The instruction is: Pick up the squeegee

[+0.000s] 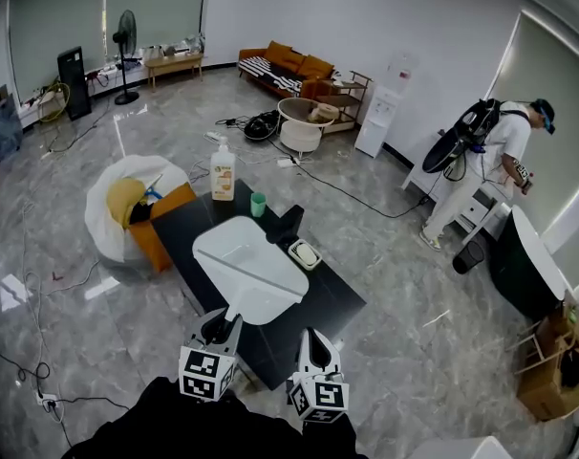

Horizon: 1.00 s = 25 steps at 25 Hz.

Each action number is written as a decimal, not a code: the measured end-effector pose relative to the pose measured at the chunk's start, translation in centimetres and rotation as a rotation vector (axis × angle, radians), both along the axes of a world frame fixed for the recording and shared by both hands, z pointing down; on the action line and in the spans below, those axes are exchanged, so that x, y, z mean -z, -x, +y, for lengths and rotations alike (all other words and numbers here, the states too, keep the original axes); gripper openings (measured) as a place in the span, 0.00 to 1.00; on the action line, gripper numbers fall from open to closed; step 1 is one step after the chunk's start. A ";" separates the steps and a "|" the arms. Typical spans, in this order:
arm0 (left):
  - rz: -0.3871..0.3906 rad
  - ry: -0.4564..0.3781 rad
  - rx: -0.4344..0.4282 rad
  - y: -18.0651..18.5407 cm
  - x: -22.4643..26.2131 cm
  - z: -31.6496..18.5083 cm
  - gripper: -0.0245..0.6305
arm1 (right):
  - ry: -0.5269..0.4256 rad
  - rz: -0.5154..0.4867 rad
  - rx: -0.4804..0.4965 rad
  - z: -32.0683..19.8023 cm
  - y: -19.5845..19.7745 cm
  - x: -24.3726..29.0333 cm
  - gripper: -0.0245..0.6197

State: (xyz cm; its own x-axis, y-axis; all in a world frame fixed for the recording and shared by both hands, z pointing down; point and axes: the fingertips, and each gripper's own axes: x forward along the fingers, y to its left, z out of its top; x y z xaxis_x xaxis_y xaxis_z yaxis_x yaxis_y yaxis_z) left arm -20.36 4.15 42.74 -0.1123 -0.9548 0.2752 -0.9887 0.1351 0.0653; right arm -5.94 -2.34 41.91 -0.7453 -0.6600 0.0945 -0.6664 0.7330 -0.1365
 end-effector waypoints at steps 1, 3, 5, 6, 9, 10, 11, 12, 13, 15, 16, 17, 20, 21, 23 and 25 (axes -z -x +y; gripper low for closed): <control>0.000 -0.001 0.008 0.3 0.0 0.3 0.20 | 0.000 0.000 0.008 0.2 0.3 -0.1 0.06; -0.001 0.000 0.023 0.9 -0.1 1.0 0.20 | -0.002 0.000 0.026 0.6 1.1 -0.1 0.06; -0.001 0.000 0.037 1.6 -0.1 1.5 0.20 | -0.004 0.000 0.044 0.9 2.0 -0.1 0.06; -0.002 -0.001 0.043 1.9 -0.1 1.7 0.20 | -0.004 0.000 0.052 1.0 2.3 0.0 0.06; -0.005 -0.003 0.058 2.4 0.0 2.2 0.20 | -0.004 -0.001 0.073 1.4 3.1 0.0 0.06; -0.006 -0.003 0.061 2.5 0.1 2.3 0.20 | -0.004 -0.001 0.078 1.5 3.3 0.0 0.06; -0.007 -0.003 0.064 2.6 0.1 2.5 0.20 | -0.005 0.000 0.082 1.5 3.4 0.0 0.06; -0.008 -0.002 0.066 2.7 0.1 2.6 0.20 | -0.006 0.000 0.086 1.7 3.6 0.0 0.06; -0.008 0.000 0.068 2.9 0.0 2.7 0.20 | -0.006 0.000 0.090 1.8 3.8 0.0 0.06; -0.007 0.002 0.070 3.1 0.1 2.8 0.20 | -0.006 0.003 0.096 1.9 4.1 0.0 0.06; -0.007 0.001 0.071 3.3 0.1 2.8 0.20 | -0.006 0.005 0.098 1.9 4.3 0.0 0.06; -0.006 0.001 0.072 3.4 0.1 2.7 0.20 | -0.006 0.005 0.098 1.8 4.4 0.0 0.06; -0.005 0.004 0.073 3.7 0.1 2.5 0.20 | -0.004 0.006 0.097 1.5 4.7 0.0 0.06; -0.005 0.004 0.073 3.7 0.0 2.5 0.20 | -0.003 0.005 0.097 1.5 4.7 -0.1 0.06; -0.005 0.005 0.075 3.7 0.0 2.6 0.20 | -0.002 0.005 0.099 1.5 4.8 -0.2 0.06; -0.005 0.007 0.077 3.7 0.0 2.8 0.20 | -0.001 0.003 0.100 1.7 4.8 -0.1 0.06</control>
State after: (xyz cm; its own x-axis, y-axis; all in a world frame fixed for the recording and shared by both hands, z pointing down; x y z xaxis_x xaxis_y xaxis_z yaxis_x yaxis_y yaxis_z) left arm -24.05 6.93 42.72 -0.1864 -0.9413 0.2813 -0.9758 0.2108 0.0587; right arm -10.73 -0.66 42.01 -0.8072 -0.5823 0.0962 -0.5902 0.7960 -0.1341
